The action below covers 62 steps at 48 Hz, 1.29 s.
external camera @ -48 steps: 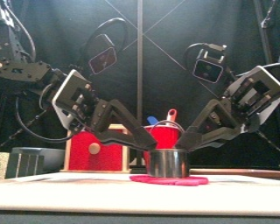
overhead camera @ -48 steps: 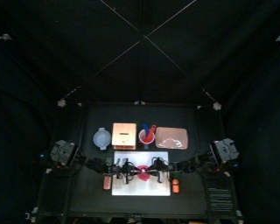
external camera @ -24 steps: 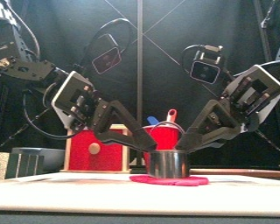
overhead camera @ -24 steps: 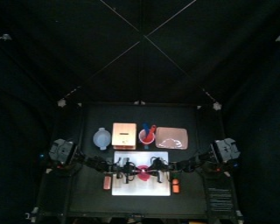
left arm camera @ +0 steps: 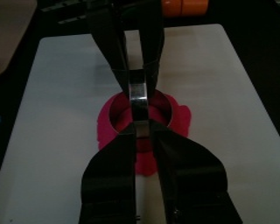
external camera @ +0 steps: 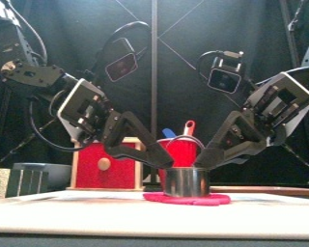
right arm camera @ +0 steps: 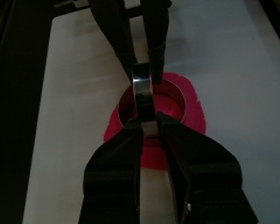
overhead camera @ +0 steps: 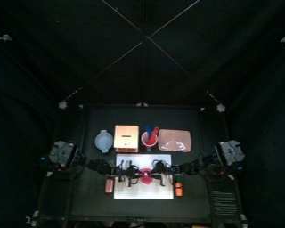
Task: Get the cutter from the drawer then cut the dough then place the extra dough in the bowl
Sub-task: Cut the dough
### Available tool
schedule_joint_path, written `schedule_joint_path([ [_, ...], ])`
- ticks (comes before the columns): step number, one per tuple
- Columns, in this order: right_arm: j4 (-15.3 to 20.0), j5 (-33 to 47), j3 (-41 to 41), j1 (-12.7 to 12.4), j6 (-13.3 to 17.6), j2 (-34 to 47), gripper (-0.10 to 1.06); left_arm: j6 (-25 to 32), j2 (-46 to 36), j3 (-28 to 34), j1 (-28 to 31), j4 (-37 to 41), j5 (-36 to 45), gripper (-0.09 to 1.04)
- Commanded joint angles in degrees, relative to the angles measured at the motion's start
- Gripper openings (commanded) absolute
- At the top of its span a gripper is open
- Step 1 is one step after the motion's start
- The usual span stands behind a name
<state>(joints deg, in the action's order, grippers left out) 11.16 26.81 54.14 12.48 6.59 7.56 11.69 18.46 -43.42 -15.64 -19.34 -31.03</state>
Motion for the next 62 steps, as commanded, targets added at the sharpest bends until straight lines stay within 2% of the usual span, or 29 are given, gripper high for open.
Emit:
schedule_joint_path([
  [1,-0.3,-2.5,-0.1,-0.6,0.3,2.0,0.51,-0.1,1.3,-0.4,-0.8,0.2,2.9,0.45],
  [29,-2.1,-3.3,-0.5,-3.7,0.4,4.2,0.51,-0.3,2.2,-0.6,0.4,-2.0,7.0,0.45],
  [62,-3.1,-5.8,0.6,-7.4,0.2,4.7,0.50,-0.3,1.7,-0.5,1.4,-2.2,7.6,0.45],
])
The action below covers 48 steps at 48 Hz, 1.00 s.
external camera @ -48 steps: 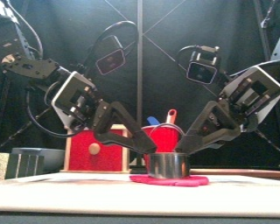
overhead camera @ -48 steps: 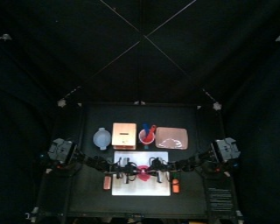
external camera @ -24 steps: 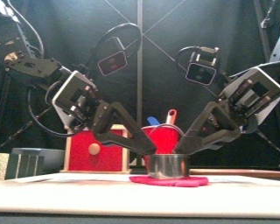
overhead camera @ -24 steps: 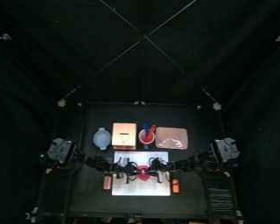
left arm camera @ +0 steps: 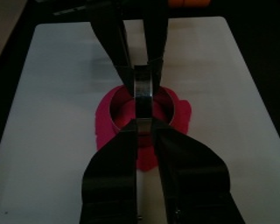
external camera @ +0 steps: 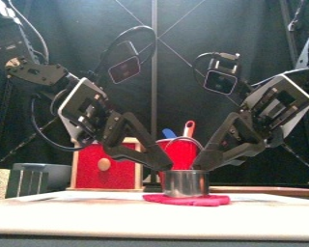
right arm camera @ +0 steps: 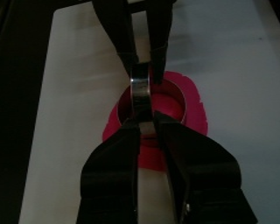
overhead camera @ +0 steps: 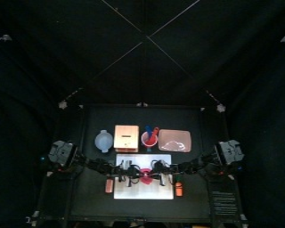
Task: Get the cutter from the drawer then cut the dough then place the extra dough in the bowl
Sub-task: Cut the dough
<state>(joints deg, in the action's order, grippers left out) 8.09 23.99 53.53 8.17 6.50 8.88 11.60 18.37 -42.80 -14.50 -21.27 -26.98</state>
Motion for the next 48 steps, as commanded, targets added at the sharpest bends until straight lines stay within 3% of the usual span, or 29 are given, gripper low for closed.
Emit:
schedule_joint_path([
  [1,-0.1,-3.2,1.2,-3.1,0.4,3.3,0.50,-0.2,1.8,-1.1,0.4,-0.2,3.8,0.45],
  [48,-0.9,-8.0,1.0,-3.6,0.4,4.0,0.50,0.0,2.6,-0.7,1.1,-0.2,6.0,0.45],
])
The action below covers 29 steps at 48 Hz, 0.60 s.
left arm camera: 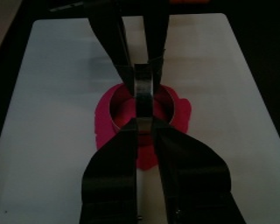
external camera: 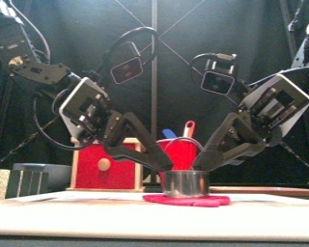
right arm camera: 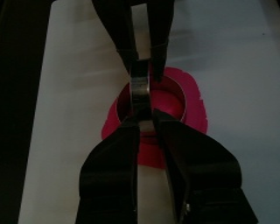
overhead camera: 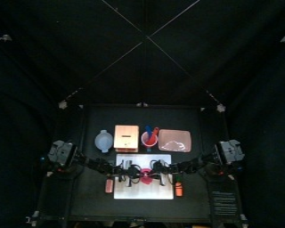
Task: Get the cutter from the drawer then cut the dough then place the extra dough in the bowl
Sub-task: Cut the dough
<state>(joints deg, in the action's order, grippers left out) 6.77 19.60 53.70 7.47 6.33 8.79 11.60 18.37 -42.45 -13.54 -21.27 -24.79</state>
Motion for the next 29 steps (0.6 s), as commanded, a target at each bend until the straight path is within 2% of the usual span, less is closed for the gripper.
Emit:
schedule_joint_path([
  [1,0.4,-3.7,0.8,-2.9,0.5,4.2,0.50,0.0,2.7,-1.1,0.2,-0.2,3.8,0.45],
  [17,0.4,-5.8,0.4,-3.2,0.5,6.3,0.50,0.0,2.8,-1.0,0.2,-0.1,5.5,0.45],
  [29,-1.0,-6.4,-0.1,-3.3,0.6,6.5,0.50,0.0,2.8,-1.0,0.5,0.0,6.2,0.45],
])
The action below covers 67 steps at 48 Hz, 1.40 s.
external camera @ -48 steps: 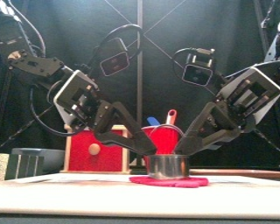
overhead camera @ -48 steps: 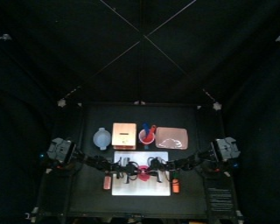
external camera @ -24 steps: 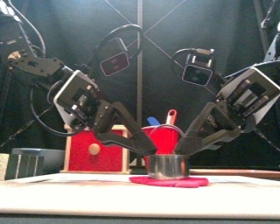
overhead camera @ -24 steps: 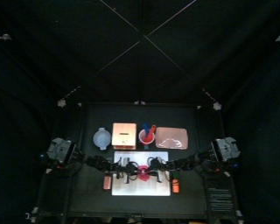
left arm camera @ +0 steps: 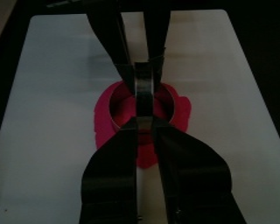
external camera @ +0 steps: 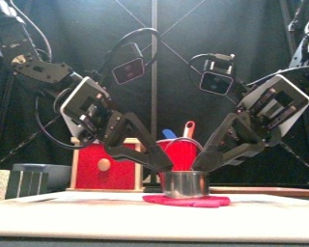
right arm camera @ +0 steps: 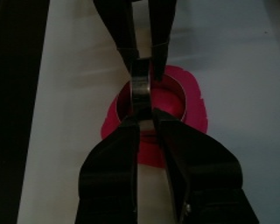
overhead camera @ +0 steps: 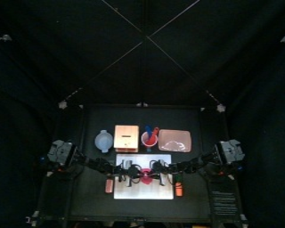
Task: Get the cutter from the drawer then cut the dough then place the extra dough in the bowl
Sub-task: Cut the dough
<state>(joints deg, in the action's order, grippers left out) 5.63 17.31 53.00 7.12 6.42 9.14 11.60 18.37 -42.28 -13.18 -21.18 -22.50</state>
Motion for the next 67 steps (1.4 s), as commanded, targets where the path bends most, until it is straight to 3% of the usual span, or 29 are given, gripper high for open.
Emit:
schedule_joint_path([
  [1,0.1,-4.3,0.7,-2.9,0.5,6.2,0.50,0.0,2.9,-1.1,0.2,-0.2,4.0,0.45],
  [17,0.0,-5.7,-0.5,-2.9,0.4,6.3,0.50,-0.1,3.6,-1.1,0.2,-0.3,4.3,0.45],
  [33,-4.2,-5.7,-2.4,-5.2,0.5,6.3,0.50,-0.3,3.5,-0.6,-1.1,-1.2,5.3,0.45],
  [50,-3.6,-6.7,-2.0,-5.0,1.1,6.2,0.50,0.1,3.3,-0.6,0.0,-1.1,5.3,0.45],
  [67,-4.7,-6.4,-2.3,-4.7,0.9,-0.4,0.50,0.2,1.1,-1.0,0.4,-0.4,3.9,0.48],
])
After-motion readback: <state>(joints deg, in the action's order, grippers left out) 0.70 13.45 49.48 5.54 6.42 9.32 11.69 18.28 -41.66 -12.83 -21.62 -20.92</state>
